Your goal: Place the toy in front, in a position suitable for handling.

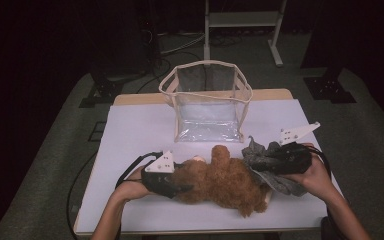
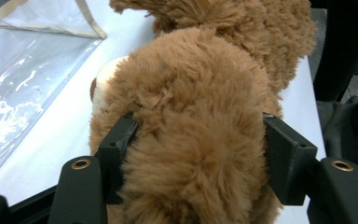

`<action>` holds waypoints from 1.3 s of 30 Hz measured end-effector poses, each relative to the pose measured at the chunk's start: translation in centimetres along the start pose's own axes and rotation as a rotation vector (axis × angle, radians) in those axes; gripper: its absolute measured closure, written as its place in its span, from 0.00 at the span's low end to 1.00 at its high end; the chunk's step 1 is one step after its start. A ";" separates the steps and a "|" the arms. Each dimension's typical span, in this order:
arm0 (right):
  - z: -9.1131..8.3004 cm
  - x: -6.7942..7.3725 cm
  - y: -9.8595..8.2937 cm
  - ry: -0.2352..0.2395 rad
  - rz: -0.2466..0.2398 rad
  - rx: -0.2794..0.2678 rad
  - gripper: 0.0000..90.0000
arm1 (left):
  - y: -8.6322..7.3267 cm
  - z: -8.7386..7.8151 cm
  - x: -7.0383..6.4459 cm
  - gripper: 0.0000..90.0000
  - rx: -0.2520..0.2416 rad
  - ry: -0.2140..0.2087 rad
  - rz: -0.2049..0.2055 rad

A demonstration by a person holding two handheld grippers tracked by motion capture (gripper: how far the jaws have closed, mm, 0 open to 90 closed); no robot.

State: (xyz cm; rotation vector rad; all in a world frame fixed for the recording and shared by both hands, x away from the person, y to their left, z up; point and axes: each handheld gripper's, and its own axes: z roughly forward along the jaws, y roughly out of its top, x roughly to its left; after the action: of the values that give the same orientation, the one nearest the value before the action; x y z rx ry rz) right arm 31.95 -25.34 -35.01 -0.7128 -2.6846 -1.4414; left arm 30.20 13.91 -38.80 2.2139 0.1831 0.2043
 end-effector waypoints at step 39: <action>2.2 -0.3 1.2 0.020 -0.013 0.030 0.80 | 2.7 3.1 -0.8 0.43 0.041 -0.046 0.091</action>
State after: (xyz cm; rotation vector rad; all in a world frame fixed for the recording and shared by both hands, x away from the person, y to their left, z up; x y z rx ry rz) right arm 33.14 -23.18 -35.44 -0.6760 -2.6953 -1.3997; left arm 30.21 9.73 -38.59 2.2675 0.0623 0.2009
